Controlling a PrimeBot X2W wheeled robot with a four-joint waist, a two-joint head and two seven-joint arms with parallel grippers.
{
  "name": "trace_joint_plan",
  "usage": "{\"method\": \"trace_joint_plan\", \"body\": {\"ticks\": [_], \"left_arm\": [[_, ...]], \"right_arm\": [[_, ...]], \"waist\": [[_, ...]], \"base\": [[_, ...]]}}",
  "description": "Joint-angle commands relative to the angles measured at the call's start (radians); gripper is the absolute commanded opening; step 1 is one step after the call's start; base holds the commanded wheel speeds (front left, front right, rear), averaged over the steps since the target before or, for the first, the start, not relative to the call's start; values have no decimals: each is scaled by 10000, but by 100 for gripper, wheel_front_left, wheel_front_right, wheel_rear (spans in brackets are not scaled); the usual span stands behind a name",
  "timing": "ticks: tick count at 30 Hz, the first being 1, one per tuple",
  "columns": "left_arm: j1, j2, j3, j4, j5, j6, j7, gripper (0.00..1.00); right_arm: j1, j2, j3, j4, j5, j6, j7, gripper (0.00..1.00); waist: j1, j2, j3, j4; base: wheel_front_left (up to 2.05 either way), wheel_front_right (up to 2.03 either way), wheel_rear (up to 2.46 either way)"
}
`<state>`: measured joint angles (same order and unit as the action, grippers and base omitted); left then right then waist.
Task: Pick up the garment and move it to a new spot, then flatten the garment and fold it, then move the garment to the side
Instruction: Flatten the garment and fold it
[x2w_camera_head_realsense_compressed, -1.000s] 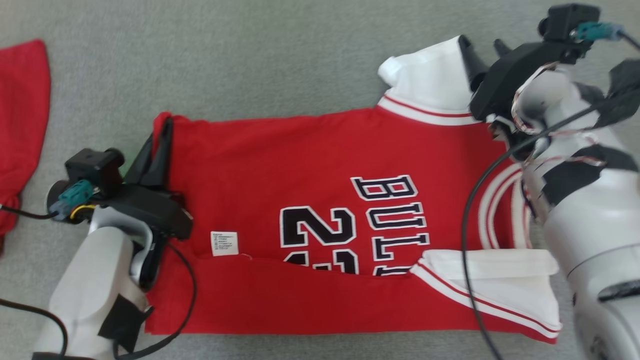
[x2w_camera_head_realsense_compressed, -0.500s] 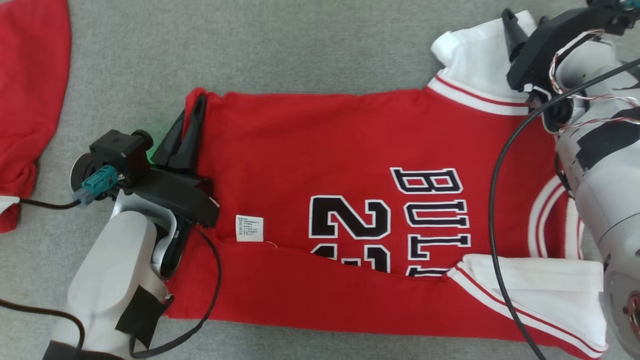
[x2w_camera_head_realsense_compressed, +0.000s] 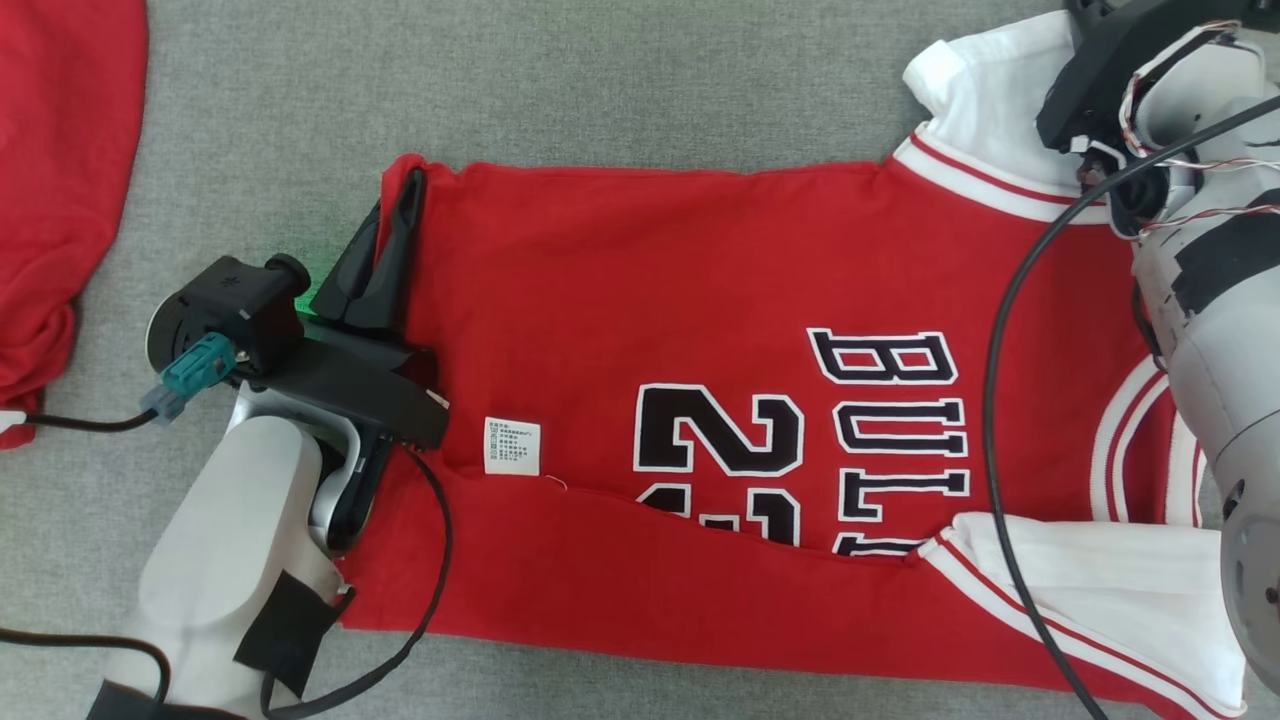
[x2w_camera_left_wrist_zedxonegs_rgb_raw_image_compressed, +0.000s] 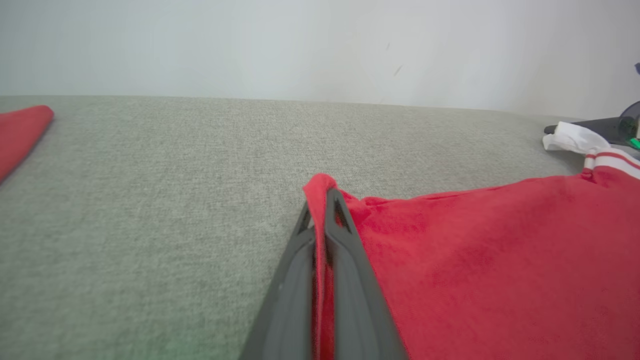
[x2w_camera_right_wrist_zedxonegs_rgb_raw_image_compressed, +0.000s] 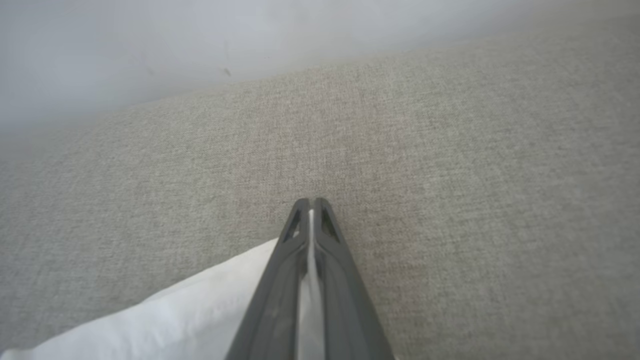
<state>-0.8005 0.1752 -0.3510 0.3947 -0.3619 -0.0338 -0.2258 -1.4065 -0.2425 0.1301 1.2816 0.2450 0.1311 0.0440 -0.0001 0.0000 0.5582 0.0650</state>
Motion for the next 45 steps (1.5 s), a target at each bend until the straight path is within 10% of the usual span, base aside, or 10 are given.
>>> {"method": "trace_joint_plan", "body": {"ticks": [1, 17, 32, 45], "left_arm": [[332, 134, 3, 257, -9, 43, 7, 0], [1138, 510, 378, 219, -374, 269, -195, 0], [2443, 873, 590, -478, -642, 626, -105, 0], [3245, 940, 645, -1021, -796, 800, -181, 0]], "right_arm": [[-25, 92, -15, 94, -92, -7, -37, 0], [1740, 610, 1023, -1971, 2157, -7, -1612, 0], [6675, -1424, 3089, -8626, 7106, -7, -1589, 0], [9551, -2285, 3607, -11378, 8226, -7, -1844, 0]], "waist": [[1, 0, -37, -41], [1, 0, -1270, -845], [1, 0, -2327, -1383], [1, 0, -2910, -1595]], "base": [[0, 0, 0], [0, 0, 0], [0, 0, 0], [0, 0, 0]]}}
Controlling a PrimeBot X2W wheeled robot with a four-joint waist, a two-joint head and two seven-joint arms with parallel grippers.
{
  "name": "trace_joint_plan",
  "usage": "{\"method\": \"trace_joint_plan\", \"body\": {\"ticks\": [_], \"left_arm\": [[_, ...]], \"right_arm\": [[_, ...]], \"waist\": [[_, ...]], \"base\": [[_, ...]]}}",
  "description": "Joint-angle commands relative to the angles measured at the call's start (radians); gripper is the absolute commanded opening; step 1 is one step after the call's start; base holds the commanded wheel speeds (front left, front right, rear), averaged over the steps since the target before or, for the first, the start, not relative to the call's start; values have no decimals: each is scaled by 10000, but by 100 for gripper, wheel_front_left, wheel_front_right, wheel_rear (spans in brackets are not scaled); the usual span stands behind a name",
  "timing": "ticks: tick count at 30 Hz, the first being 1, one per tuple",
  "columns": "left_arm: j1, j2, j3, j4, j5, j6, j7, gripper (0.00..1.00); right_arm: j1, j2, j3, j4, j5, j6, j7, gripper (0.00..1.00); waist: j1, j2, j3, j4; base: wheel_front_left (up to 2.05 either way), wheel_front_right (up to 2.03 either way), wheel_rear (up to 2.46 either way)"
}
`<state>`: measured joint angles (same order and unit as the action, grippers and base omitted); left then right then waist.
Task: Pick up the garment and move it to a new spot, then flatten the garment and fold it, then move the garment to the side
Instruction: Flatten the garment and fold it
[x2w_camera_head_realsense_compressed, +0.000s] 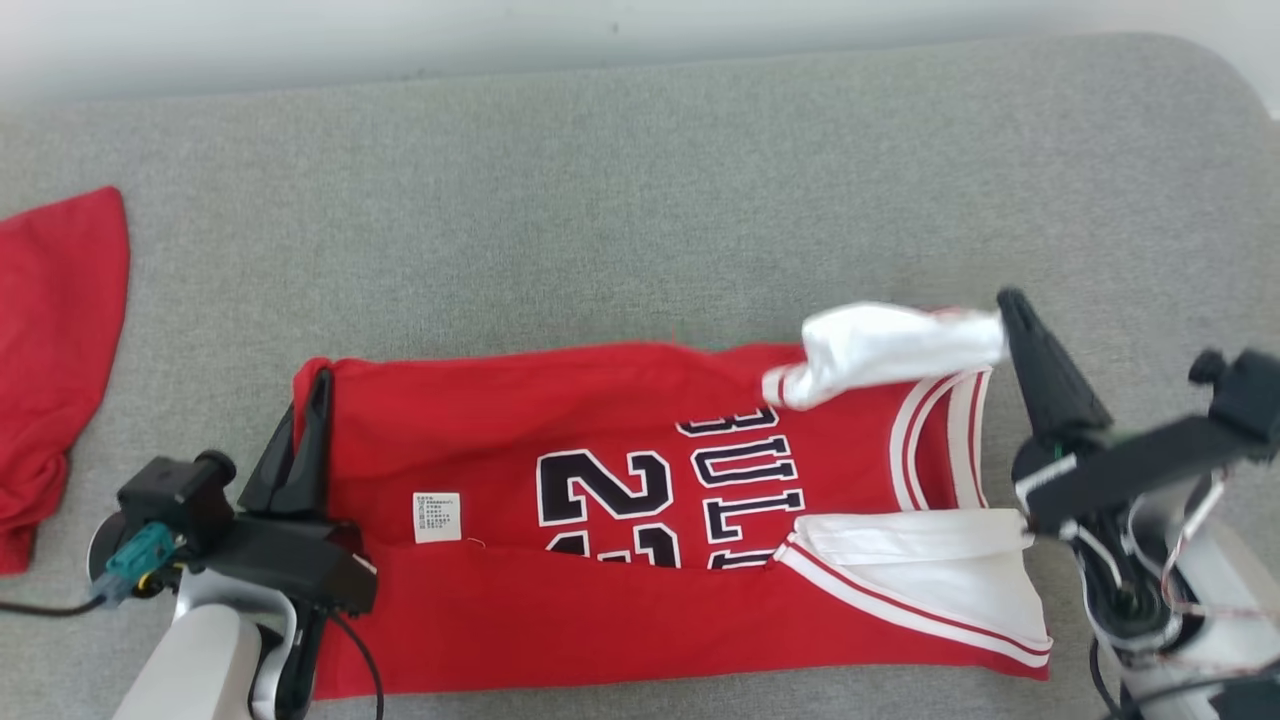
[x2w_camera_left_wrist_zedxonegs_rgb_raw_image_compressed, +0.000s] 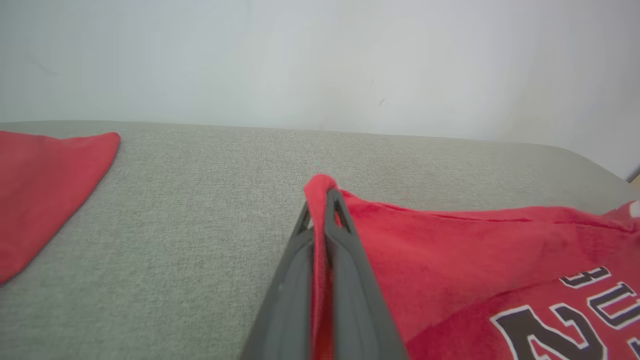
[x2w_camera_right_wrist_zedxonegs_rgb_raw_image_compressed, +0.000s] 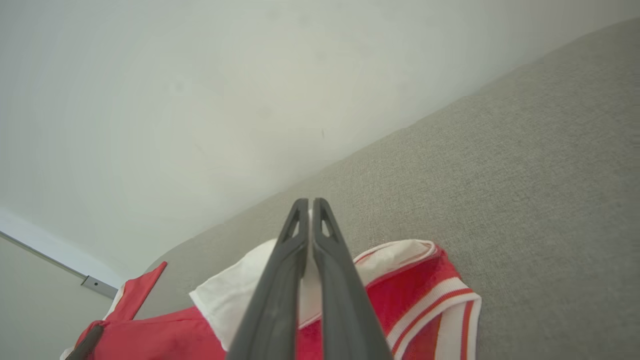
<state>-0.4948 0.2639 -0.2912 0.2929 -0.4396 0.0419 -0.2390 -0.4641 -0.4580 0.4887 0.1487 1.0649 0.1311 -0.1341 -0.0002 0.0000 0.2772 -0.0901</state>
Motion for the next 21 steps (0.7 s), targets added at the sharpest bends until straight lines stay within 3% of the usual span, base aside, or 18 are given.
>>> {"method": "trace_joint_plan", "body": {"ticks": [1, 21], "left_arm": [[246, 31, 79, -96, -38, 42, -93, 0], [1820, -161, 72, -533, 55, -17, -267, 0]], "right_arm": [[298, -177, 84, -190, 17, -7, -88, 0], [2292, -697, 513, -1086, 650, -7, -507, 0]], "waist": [[2, 0, -144, -44], [2, 0, -903, -46]], "base": [[0, 0, 0], [0, 0, 0]]}}
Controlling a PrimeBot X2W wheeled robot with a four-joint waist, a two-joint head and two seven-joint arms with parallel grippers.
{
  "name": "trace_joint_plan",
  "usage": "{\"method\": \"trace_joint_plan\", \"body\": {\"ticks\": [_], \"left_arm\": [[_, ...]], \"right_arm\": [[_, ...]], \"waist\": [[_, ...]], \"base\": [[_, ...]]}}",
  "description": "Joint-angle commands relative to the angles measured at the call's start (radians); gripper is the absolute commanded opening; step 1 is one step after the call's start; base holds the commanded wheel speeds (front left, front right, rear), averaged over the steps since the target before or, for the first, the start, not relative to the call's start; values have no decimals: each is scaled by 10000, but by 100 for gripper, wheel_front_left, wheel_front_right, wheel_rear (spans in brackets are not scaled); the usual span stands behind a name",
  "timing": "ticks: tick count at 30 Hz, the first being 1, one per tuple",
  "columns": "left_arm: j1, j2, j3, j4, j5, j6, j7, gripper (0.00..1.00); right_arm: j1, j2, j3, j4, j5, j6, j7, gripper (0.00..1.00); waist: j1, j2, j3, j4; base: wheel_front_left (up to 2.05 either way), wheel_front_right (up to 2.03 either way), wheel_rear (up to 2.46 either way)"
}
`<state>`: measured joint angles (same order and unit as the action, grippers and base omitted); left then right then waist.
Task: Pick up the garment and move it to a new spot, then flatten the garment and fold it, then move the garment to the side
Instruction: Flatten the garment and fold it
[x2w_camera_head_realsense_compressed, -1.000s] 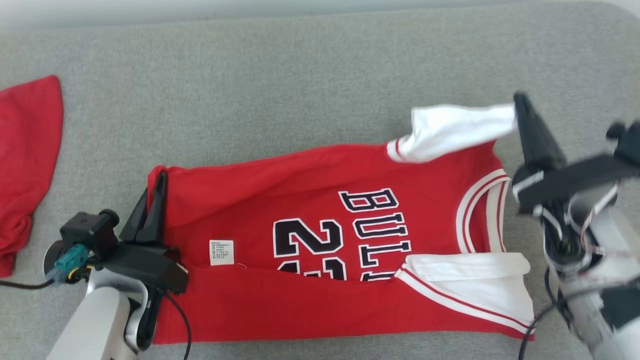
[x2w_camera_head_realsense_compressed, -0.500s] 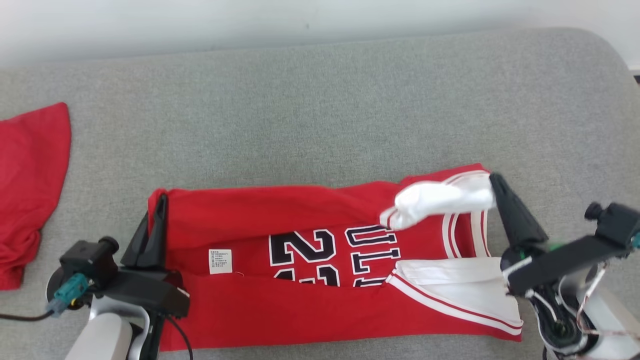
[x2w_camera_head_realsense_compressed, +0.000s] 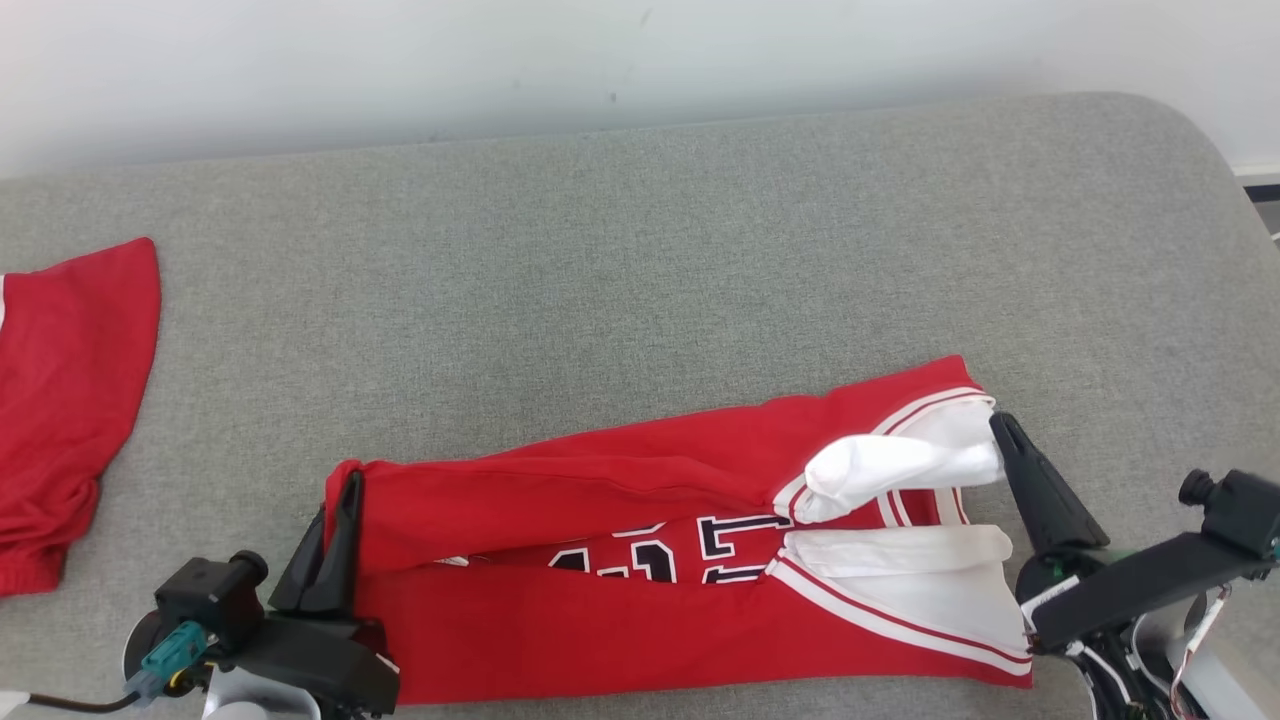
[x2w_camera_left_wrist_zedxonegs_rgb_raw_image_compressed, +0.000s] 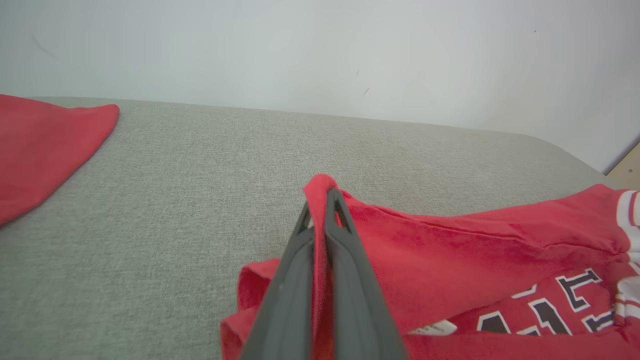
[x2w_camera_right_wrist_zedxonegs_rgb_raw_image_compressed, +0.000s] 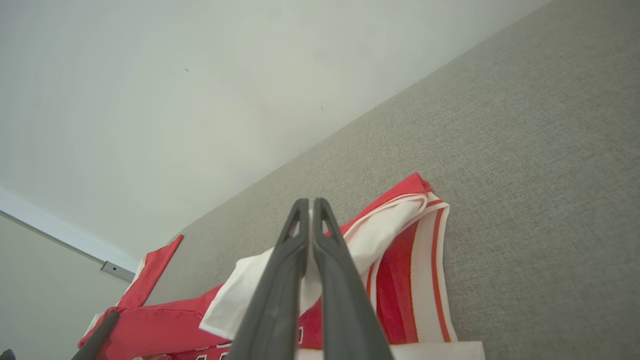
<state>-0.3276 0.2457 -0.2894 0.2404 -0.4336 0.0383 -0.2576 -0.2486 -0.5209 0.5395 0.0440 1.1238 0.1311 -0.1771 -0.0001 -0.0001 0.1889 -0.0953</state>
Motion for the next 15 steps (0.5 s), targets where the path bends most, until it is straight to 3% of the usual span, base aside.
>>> {"method": "trace_joint_plan", "body": {"ticks": [1, 15], "left_arm": [[191, -7, 91, 11, -26, 14, -84, 0], [445, -335, 665, 137, 405, -183, -93, 0]], "right_arm": [[207, -90, 56, -39, 115, -7, -22, 0], [350, -187, 538, 642, -426, -7, 279, 0]], "waist": [[1, 1, -38, 3], [1, 1, -185, -64]], "base": [[0, 0, 0], [0, 0, 0]]}}
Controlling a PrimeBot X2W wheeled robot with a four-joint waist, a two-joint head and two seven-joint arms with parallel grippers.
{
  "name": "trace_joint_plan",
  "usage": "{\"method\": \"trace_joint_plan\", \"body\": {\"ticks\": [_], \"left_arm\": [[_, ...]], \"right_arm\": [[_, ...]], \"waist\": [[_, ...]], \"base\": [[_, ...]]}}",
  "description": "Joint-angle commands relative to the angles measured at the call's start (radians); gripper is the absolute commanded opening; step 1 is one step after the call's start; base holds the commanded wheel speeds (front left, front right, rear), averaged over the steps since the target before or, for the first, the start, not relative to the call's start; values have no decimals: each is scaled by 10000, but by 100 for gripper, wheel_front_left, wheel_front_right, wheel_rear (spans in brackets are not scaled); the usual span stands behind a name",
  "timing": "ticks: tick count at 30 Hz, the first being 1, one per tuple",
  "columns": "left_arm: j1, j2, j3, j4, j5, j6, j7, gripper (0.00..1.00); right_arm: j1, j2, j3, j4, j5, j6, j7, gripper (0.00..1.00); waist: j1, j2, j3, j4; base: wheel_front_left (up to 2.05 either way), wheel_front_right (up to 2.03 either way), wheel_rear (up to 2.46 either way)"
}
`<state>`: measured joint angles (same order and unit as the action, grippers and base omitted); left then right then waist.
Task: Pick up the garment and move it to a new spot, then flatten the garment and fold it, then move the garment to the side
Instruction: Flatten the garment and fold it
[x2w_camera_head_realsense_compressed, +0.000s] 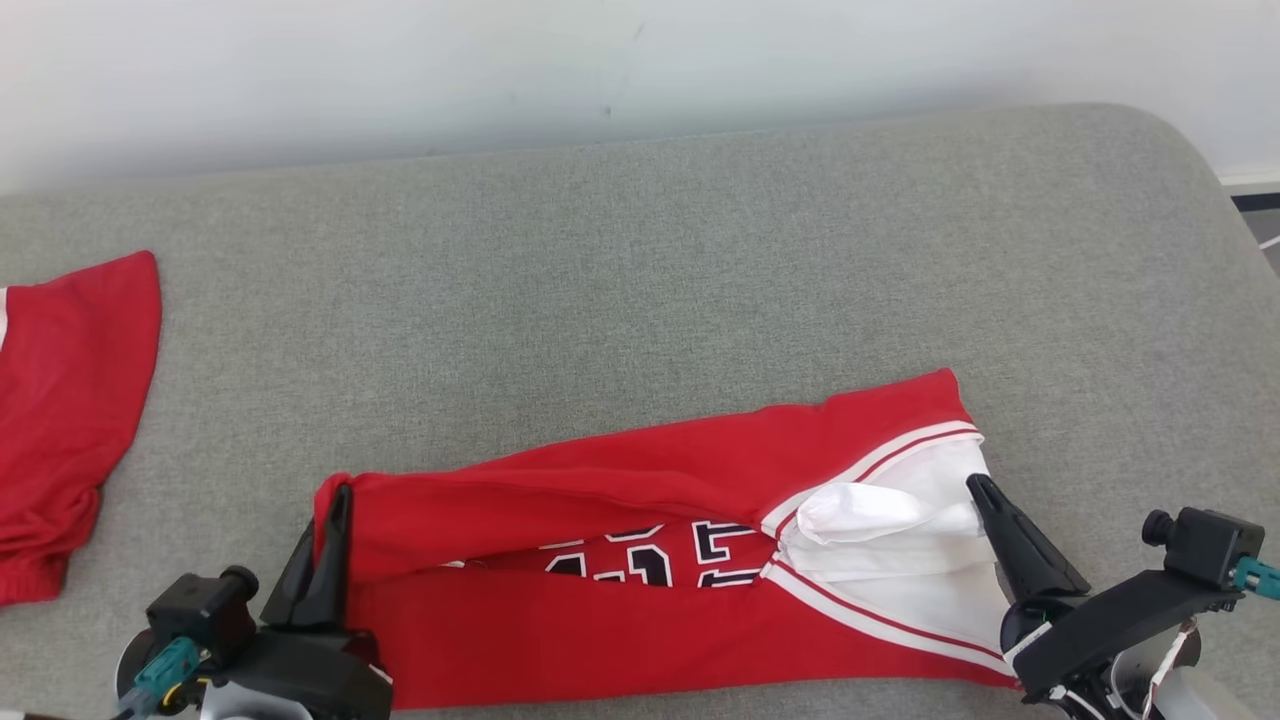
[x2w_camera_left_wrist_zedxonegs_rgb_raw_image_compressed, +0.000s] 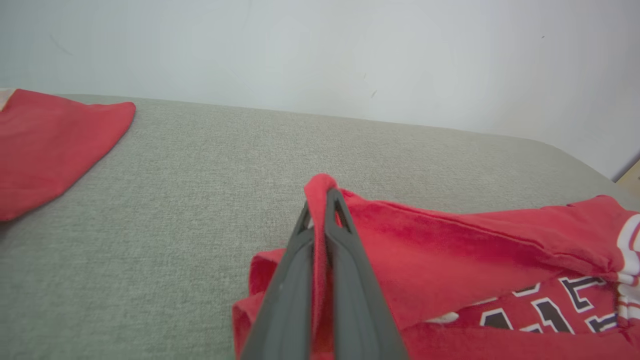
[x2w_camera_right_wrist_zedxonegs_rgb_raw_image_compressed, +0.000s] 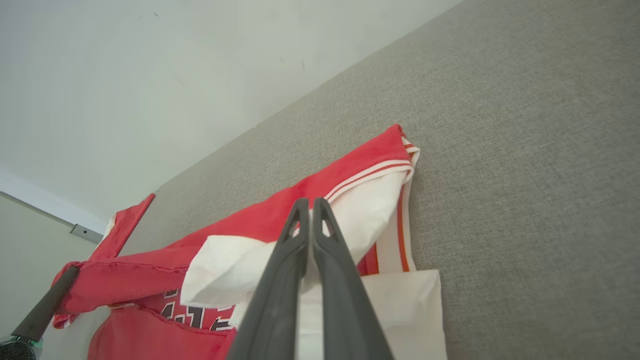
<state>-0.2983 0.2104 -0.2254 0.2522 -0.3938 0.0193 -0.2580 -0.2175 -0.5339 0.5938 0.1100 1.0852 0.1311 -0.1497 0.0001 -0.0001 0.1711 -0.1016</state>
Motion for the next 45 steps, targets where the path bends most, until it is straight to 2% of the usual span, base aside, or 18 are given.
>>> {"method": "trace_joint_plan", "body": {"ticks": [1, 2, 3, 4, 12, 20, 21, 22, 23, 33, 36, 45], "left_arm": [[178, 1, 83, 13, 77, -2, -89, 27], [209, -20, 136, 9, 146, -19, -90, 45], [234, -54, 203, -6, 193, -35, -74, 86], [285, -84, 262, -10, 238, -61, -70, 100], [774, -435, 710, -446, 575, -147, -71, 100], [1581, -878, 1362, -1534, 907, -73, -71, 100], [1674, -924, 1435, -1658, 942, -70, -71, 100], [1779, -974, 1504, -1796, 967, -66, -71, 100], [1875, -1029, 1561, -1940, 1021, -64, -71, 100], [2478, -1265, 2091, -2620, 1417, -138, -72, 100], [2595, -1310, 2187, -2733, 1573, -138, -72, 100], [2697, -1395, 2372, -2831, 1846, -157, -72, 100]], "right_arm": [[37, -41, 26, 36, -116, -7, 27, 0], [38, -31, 33, 107, -178, -7, 43, 0], [35, -21, 54, 174, -236, -7, 59, 0], [31, 26, 71, 211, -274, -7, 52, 0], [143, 155, 66, 639, -621, -7, 9, 0], [236, 200, 47, 979, -841, -7, 25, 0], [254, 197, -14, 1095, -917, -7, -12, 40], [260, 240, -47, 1167, -970, -7, -31, 97], [254, 307, -101, 1235, -1020, -7, -66, 100], [270, 322, -770, 1150, -1228, -7, -415, 100], [135, 398, -1145, 1650, -1674, -7, -298, 100], [-384, 1233, -2195, 3290, -3001, -7, 513, 100]], "waist": [[-1, 1, -41, -3], [-1, 1, -62, -5], [-1, 1, -93, 0], [-1, 1, -113, -1], [-1, 1, -246, 80], [-1, 1, -412, 141], [-1, 1, -432, 149], [-1, 1, -448, 162], [-1, 1, -458, 179], [-1, 1, -559, 341], [-1, 1, -578, 416], [-1, 1, -572, 672]], "base": [[0, 0, 0], [0, 0, 0], [0, 0, 0], [0, 0, 0], [0, 0, 0], [0, 0, 0], [0, 0, 0], [0, 0, 0], [0, 0, 0], [0, 0, 0], [0, 0, 0], [0, 0, 0]]}}
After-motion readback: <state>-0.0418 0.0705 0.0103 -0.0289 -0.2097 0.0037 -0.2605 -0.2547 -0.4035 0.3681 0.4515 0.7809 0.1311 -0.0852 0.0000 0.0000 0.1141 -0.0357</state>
